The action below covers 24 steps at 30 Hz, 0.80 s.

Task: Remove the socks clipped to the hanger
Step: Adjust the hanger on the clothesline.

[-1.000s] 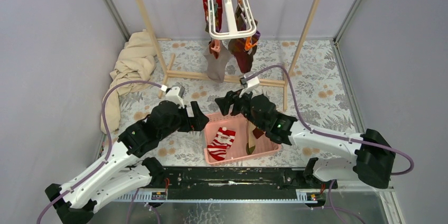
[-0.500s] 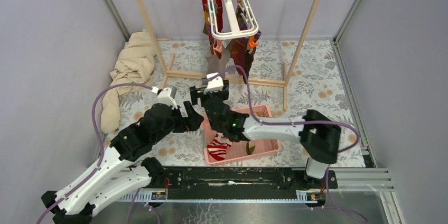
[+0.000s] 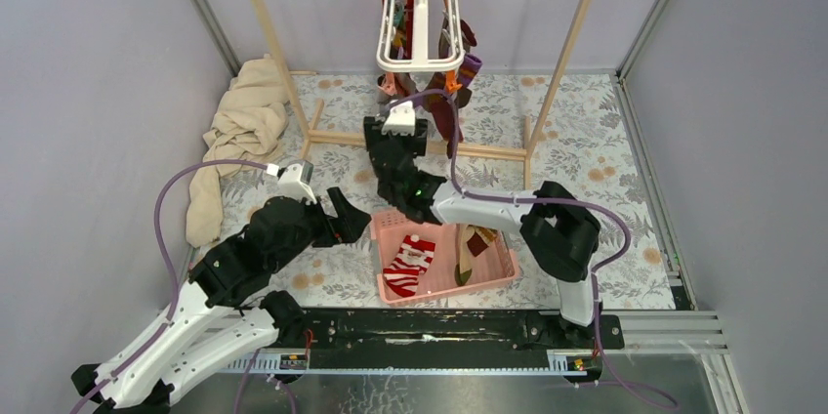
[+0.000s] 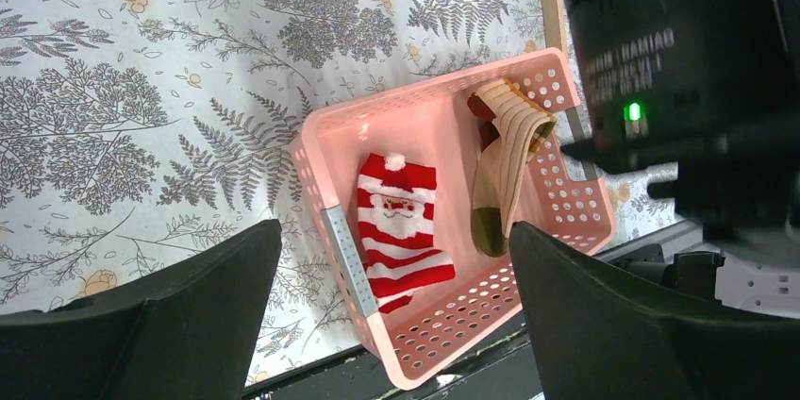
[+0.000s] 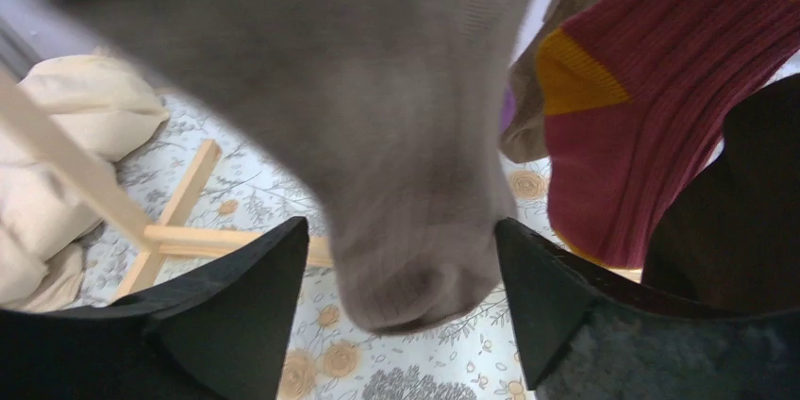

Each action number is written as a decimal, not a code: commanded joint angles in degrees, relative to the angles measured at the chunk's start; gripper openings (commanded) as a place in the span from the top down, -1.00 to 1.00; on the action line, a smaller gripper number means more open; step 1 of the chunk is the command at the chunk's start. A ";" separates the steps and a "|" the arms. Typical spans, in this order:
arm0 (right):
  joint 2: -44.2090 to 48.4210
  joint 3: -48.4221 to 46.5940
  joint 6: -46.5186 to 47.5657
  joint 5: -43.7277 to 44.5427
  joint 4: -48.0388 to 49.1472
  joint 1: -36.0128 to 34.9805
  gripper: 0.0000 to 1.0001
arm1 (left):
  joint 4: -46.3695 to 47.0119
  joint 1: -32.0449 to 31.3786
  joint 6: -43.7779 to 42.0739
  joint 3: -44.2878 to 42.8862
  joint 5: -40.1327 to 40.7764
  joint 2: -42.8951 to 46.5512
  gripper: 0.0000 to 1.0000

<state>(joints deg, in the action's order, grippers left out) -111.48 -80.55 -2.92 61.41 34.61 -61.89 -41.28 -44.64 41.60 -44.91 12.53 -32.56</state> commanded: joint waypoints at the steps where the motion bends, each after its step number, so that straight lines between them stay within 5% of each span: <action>1: 3.37 -1.86 -6.84 -3.19 -3.98 4.03 -0.39 | -0.45 -0.19 0.76 -1.33 1.65 0.58 -0.97; 4: 5.92 0.52 -8.58 -7.46 -4.52 5.18 0.14 | -0.13 -0.23 0.76 -1.13 1.58 0.19 -0.97; 7: 9.19 4.33 -10.02 -10.23 -4.31 5.43 0.37 | 0.50 -0.25 0.76 -0.85 1.27 -0.31 -0.97; 24: 27.87 22.43 -22.57 -28.75 -8.99 16.77 0.52 | 3.16 -0.26 0.76 -0.47 -0.65 -3.41 -0.97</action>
<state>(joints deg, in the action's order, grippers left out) -87.74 -58.78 -21.41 39.09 25.89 -48.31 -40.95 -44.64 41.74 -44.99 12.36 -35.31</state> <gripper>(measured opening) 0.244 0.984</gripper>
